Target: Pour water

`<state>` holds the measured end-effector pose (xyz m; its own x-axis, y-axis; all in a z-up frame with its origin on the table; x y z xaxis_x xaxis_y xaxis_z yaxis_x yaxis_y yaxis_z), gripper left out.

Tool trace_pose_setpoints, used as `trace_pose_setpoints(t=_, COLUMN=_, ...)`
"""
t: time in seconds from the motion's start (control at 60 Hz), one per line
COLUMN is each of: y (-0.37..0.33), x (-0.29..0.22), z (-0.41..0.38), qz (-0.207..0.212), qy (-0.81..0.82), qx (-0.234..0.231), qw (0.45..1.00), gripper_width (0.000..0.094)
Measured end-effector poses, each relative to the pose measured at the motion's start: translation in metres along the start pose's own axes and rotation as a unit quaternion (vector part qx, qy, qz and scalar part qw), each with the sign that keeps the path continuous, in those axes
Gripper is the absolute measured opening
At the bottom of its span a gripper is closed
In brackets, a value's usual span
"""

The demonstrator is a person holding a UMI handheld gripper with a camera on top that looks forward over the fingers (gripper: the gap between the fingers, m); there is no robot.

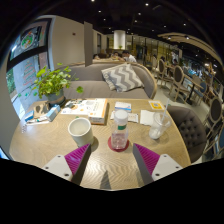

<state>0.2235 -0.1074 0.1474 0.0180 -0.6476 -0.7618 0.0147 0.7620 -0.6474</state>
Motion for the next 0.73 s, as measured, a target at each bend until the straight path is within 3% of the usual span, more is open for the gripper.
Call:
trace_pose_setpoints(t=0.183, y=-0.105, x=0.009, z=-0.038, qz=-0.019, qy=0.013, qx=0.009, qw=1.0, gripper_width=0.0854)
trace_pose_setpoints(t=0.333, y=-0.15, x=0.014, z=-0.062, qz=-0.014, qy=0.014, qx=0.009, qw=1.0, gripper_width=0.0853)
trace_pose_setpoints(t=0.733, y=-0.178, x=0.012, z=-0.086, qz=0.005, qy=0.0, qx=0.011, qw=1.0, gripper_width=0.0854)
Point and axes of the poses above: the point between the fingertips, and its own axes, seen from behind it with the camera up: z to the right, x down, y forward, the way the camera looks, the point moved 5 cm from there along -y, backward, against the way the camera looks, and after that the axes turned 1 degree about -y, right-handed, at the moved point
